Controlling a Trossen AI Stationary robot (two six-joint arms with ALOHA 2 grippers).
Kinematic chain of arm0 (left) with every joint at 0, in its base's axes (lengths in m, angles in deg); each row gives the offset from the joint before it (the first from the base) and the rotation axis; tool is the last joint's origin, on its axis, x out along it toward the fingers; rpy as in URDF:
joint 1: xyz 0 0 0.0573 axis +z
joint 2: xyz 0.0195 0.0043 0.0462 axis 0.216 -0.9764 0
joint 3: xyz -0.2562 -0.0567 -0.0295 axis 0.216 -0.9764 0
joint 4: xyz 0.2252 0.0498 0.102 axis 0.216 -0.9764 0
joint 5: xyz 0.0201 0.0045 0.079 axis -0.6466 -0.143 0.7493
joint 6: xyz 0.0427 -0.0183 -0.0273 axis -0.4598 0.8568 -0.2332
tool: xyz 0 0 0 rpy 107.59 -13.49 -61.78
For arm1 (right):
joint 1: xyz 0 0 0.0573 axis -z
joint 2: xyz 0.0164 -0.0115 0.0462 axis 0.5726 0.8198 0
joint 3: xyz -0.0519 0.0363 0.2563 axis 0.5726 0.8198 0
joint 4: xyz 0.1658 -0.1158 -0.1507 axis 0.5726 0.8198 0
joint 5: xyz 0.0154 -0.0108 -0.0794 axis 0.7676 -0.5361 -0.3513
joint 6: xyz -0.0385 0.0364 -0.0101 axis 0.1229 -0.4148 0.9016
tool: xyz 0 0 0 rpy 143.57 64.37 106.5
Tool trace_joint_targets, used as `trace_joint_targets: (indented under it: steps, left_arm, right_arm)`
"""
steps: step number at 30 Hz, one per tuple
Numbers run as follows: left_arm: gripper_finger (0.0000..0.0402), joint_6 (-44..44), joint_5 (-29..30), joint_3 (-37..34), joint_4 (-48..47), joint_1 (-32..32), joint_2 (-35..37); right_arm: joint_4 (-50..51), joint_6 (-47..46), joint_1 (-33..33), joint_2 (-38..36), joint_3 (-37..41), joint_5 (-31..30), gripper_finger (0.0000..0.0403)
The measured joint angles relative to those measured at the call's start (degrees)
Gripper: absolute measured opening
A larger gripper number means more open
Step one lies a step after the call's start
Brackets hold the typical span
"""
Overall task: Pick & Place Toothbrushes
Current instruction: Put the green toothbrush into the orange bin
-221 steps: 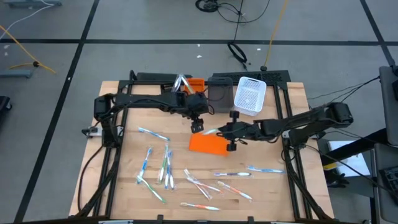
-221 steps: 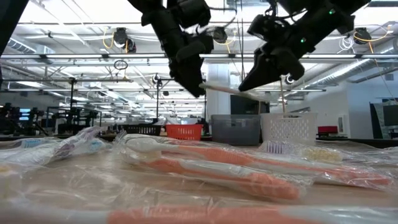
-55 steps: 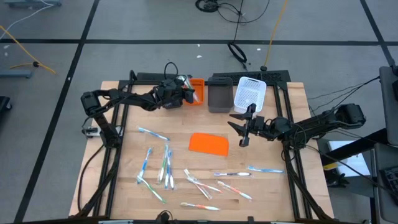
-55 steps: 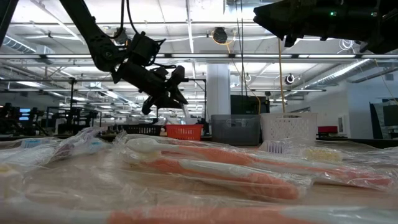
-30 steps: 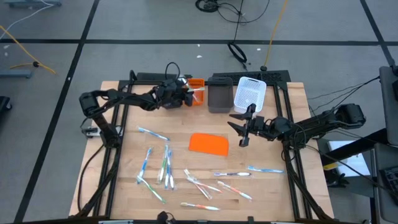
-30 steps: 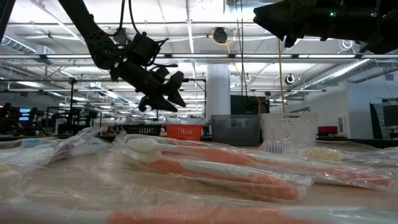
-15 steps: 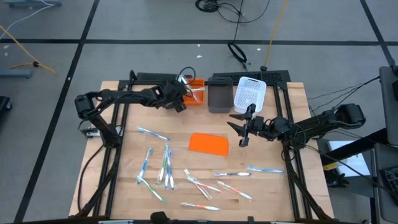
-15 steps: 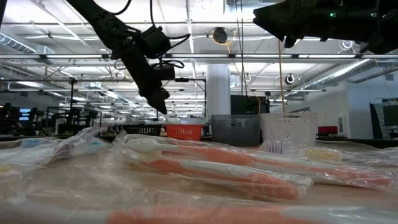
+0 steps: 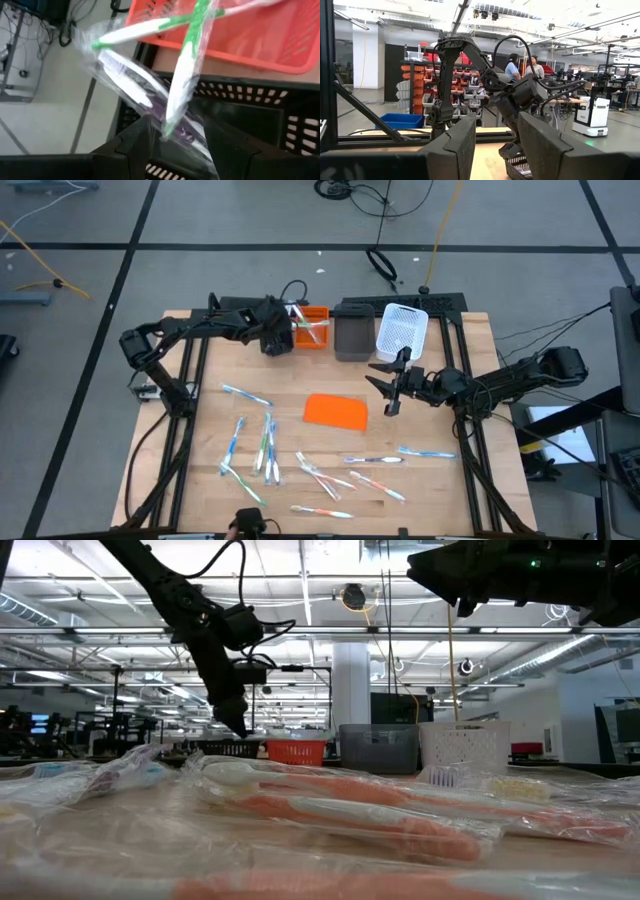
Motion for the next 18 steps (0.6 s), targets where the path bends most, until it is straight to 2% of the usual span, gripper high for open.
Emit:
trace_joint_targets:
  steps: [8,14,18]
  left_arm:
    - [0.0186,-3.58,-0.41,0.0,0.58,-0.04,-2.64]
    - [0.0185,-6.44,4.11,0.0,3.0,-0.08,-3.8]
    - [0.0151,-7.61,4.03,0.0,3.2,-0.08,-3.8]
  right_arm:
    - [0.0,0.0,0.0,-0.01,0.0,-0.07,0.0139]
    - [0.0,0.0,0.0,0.0,0.0,-0.05,0.0139]
    - [0.02,0.0,0.02,-0.02,0.02,-0.07,0.0139]
